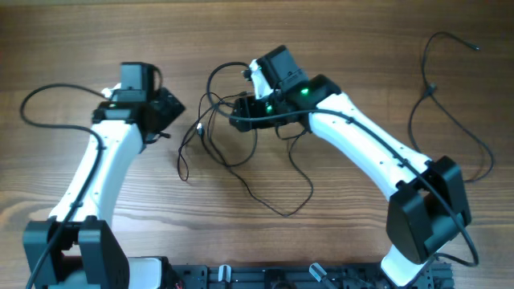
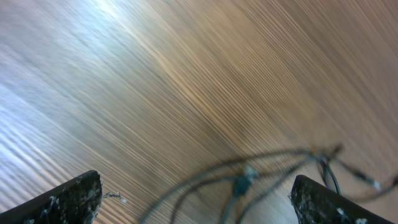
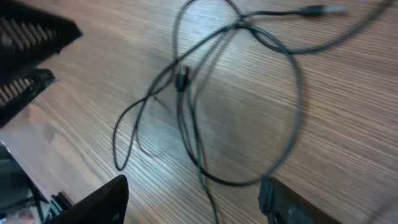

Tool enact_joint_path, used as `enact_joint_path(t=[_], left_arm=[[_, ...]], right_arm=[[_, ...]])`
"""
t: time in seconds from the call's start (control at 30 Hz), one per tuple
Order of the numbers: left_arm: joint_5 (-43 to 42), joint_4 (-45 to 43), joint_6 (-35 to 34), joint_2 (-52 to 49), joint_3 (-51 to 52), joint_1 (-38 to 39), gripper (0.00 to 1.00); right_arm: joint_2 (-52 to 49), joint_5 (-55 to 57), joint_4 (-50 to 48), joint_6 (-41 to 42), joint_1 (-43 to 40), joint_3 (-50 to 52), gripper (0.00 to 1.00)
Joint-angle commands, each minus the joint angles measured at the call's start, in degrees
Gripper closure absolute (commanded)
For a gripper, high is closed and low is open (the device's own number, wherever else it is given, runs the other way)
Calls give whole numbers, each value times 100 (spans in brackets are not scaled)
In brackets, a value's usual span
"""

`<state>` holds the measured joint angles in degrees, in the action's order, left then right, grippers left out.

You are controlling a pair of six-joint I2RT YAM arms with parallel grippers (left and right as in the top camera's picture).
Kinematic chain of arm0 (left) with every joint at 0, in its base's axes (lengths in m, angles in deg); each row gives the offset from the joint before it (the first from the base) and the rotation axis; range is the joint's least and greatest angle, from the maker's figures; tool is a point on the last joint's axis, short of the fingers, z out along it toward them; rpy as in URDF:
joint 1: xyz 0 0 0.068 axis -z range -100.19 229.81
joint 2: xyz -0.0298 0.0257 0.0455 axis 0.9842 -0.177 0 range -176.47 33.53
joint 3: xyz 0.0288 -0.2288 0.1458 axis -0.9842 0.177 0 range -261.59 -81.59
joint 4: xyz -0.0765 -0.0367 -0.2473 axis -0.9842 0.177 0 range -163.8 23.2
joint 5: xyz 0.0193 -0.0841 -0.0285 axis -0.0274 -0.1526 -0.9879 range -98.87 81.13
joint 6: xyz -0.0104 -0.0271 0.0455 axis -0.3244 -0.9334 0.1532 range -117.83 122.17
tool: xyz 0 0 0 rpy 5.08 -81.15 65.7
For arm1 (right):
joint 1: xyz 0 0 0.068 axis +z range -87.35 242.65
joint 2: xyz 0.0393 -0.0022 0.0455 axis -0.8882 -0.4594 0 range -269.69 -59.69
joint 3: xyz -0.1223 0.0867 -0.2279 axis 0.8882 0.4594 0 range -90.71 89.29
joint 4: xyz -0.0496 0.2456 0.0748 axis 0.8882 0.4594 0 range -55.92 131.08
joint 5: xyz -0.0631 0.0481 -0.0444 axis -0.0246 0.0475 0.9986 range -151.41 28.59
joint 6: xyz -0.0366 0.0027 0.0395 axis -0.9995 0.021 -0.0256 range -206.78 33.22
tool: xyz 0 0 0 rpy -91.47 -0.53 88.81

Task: Untangle cables
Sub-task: 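Bring the right gripper back left to the remaining cables, then grasp a black cable near the centre with the right gripper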

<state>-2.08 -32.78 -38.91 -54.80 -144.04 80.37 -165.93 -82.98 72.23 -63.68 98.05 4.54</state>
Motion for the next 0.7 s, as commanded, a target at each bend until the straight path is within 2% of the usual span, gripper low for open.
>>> enact_joint_path(t=[0.0, 0.17, 0.33, 0.47, 0.67], left_arm=[[-564, 9, -142, -72, 70, -621, 0], [-778, 138, -138, -72, 70, -898, 0], [-780, 273, -140, -72, 70, -898, 0], [-780, 251, -142, -72, 70, -898, 0], [-780, 251, -142, -72, 70, -898, 0]], right_arm=[[-433, 83, -387, 240, 275, -7, 32], [-1139, 79, -1351, 1259, 566, -7, 41], [-1716, 221, -2490, 1364, 708, -7, 42], [-1974, 999, -2688, 2100, 708, -7, 45], [-2286, 1064, -2874, 2107, 719, -7, 49]])
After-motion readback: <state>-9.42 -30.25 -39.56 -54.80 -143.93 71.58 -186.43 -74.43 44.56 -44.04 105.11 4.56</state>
